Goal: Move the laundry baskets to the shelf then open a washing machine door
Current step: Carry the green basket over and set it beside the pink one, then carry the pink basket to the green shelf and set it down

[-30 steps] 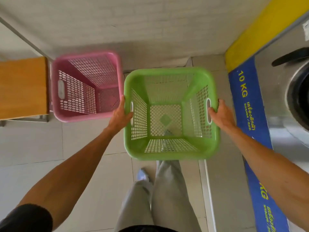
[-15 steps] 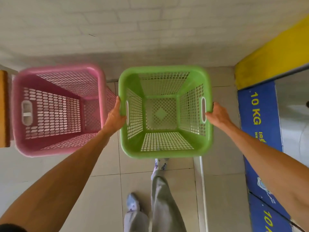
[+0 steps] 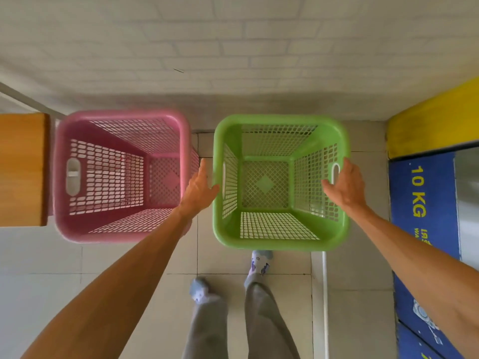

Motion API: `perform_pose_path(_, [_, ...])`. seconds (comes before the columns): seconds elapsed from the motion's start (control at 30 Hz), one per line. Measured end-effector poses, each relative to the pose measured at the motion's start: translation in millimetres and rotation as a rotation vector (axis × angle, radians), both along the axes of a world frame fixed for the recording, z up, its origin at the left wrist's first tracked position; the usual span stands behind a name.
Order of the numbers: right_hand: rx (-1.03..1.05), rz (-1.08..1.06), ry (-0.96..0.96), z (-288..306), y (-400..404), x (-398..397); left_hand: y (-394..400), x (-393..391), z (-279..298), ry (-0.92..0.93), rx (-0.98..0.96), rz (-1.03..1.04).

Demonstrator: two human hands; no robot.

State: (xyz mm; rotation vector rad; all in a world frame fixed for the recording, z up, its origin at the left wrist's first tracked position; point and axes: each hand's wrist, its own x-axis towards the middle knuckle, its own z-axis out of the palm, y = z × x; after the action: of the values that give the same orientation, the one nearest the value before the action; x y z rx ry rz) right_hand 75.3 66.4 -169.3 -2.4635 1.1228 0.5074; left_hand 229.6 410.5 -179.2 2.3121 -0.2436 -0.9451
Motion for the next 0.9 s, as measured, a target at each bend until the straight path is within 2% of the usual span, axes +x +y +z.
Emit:
perform_pose_path(0.2, [0.041, 0.129, -0.047, 34, 78, 56, 67, 28, 44, -0.076, -0.030, 0.002])
perform_pose_path(0.33, [0.123, 0.173, -0.117, 50, 149, 82, 137, 42, 61, -0.098, -0.015, -0.005])
perform_pose_path(0.4, [0.145, 0.205, -0.117, 58, 185, 92, 176, 49, 68, -0.103, -0.073, -0.036])
perform_pose_path(0.53, [0.156, 0.268, -0.094, 67, 246, 111, 250, 63, 73, -0.149, -0.056, 0.062])
perform_pose_path(0.63, [0.236, 0.217, -0.072, 64, 284, 130, 303, 85, 70, -0.128, 0.021, 0.101])
perform_pose_path(0.77, [0.268, 0.172, -0.006, 45, 323, 155, 355, 116, 60, -0.119, 0.014, 0.221])
perform_pose_path(0.9, [0.313, 0.048, -0.003, 18, 353, 176, 388, 133, 24, -0.095, 0.227, 0.312])
